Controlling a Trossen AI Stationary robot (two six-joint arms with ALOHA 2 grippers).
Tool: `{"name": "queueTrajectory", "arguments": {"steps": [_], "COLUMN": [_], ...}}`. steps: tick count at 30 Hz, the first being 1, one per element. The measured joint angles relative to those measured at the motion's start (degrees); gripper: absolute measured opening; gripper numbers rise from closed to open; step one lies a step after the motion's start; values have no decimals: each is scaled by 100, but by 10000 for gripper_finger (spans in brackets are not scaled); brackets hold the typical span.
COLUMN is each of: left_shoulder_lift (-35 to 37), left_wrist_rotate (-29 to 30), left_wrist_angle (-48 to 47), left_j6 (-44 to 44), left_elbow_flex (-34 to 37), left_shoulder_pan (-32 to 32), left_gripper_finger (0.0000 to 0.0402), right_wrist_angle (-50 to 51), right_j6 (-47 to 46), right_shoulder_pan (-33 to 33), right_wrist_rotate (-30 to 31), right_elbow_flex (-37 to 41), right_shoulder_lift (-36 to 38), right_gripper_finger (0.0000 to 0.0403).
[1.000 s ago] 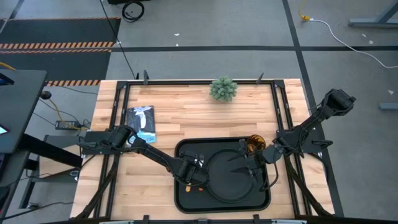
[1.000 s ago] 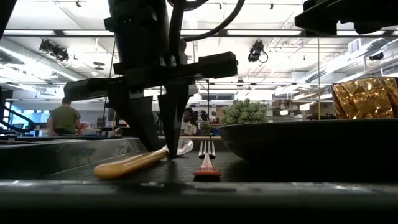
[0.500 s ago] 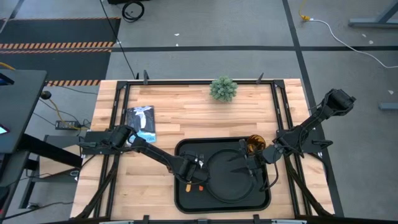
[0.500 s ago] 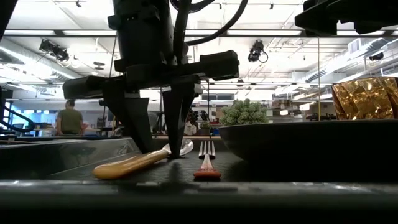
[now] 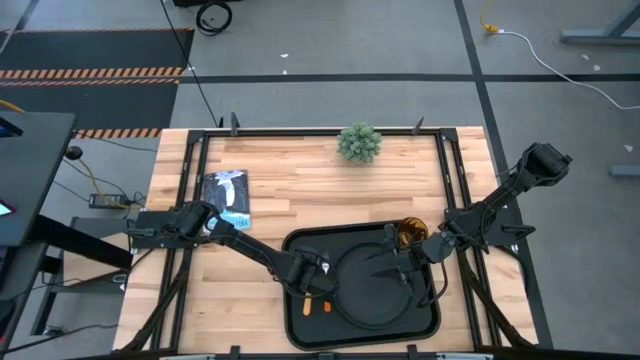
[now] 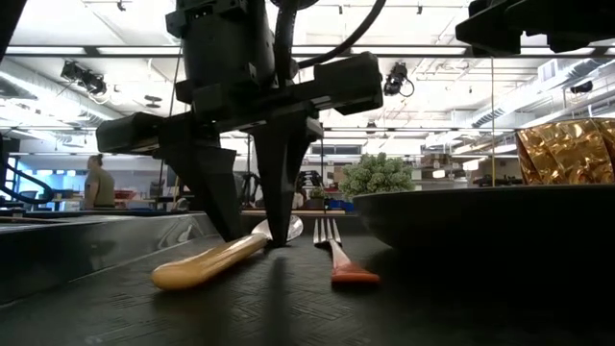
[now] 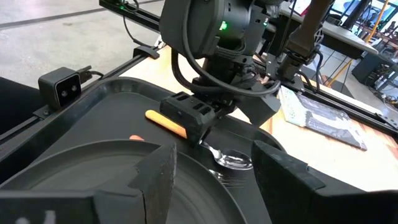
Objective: Pick and place plate/cup/fork/spoon on tray
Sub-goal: Put the orange spoon to the left of the orange fork on the black tray
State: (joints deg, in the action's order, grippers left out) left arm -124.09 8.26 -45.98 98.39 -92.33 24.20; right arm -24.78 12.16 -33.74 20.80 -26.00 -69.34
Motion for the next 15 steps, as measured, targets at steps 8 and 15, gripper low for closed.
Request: {"name": "queueTrajectory", "arguments": {"steps": [8, 15], "left_shoulder_lift": [176, 224], "left_wrist_rotate": [213, 142], "left_wrist_angle": [-154, -60], "left_j6": [-162, -461], "left_elbow_flex": [6, -43], "left_shoulder_pan": [-13, -17], "left_gripper_finger": [144, 144], "right_wrist_angle": [-2, -6], "right_j6": [0, 0], "right_shoulder_pan": [0, 0], "right_wrist_rotate": [2, 4], "right_elbow_flex": [0, 0], "right_shoulder_lift": [0, 0], "right_gripper_finger": [215, 215]}}
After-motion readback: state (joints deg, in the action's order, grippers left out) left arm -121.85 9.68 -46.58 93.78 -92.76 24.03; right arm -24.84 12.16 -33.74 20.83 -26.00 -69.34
